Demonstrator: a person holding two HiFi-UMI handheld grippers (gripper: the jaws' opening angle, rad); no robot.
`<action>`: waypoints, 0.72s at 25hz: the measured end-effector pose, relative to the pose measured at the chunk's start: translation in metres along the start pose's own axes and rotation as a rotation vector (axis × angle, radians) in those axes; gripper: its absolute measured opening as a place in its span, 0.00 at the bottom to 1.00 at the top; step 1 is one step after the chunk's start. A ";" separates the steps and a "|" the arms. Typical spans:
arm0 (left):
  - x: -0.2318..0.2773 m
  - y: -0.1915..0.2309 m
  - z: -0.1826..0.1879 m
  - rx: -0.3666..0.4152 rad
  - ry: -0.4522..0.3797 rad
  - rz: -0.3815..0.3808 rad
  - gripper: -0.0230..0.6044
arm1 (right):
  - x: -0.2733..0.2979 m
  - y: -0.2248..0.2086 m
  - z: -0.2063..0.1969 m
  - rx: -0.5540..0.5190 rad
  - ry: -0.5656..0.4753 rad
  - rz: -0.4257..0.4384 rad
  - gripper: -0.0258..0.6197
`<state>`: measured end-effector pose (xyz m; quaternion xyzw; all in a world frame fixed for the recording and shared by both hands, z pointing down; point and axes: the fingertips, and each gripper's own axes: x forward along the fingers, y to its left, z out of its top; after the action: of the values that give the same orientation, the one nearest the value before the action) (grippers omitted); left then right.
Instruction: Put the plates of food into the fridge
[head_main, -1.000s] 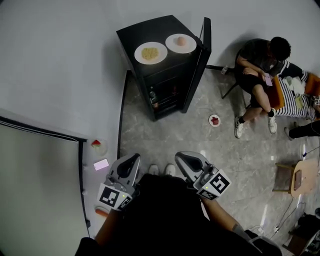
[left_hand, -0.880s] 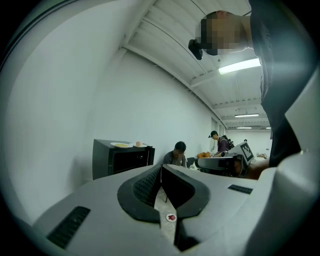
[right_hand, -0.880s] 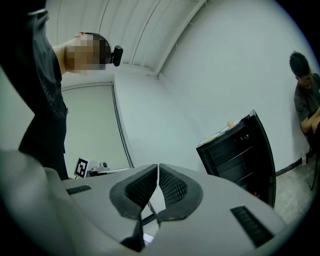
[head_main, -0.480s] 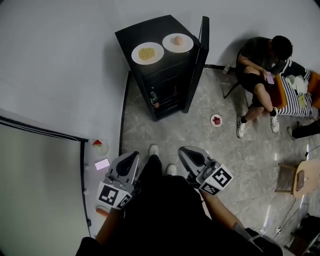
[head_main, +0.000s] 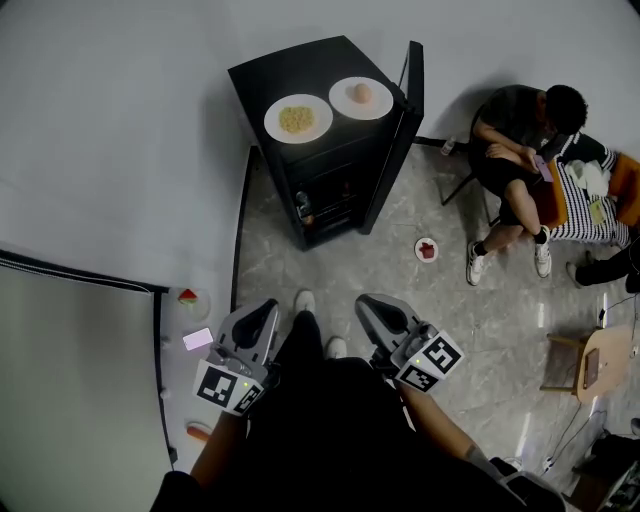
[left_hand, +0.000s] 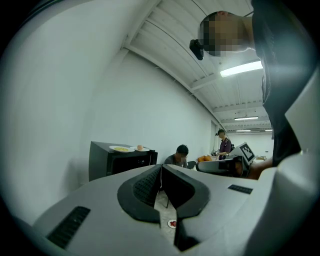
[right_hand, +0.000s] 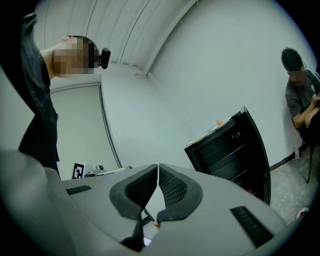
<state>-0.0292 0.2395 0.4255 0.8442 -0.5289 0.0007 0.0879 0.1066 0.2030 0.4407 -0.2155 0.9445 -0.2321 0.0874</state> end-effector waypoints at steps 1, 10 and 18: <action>0.004 0.006 0.001 0.003 -0.001 -0.002 0.08 | 0.006 -0.004 0.002 0.003 0.000 -0.001 0.08; 0.047 0.080 0.007 -0.018 -0.012 -0.024 0.08 | 0.085 -0.044 0.017 0.019 0.017 -0.023 0.08; 0.086 0.144 0.024 -0.050 -0.013 -0.055 0.08 | 0.157 -0.078 0.029 0.032 0.026 -0.048 0.08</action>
<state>-0.1216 0.0978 0.4315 0.8559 -0.5058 -0.0201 0.1054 0.0030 0.0589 0.4423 -0.2336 0.9362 -0.2521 0.0732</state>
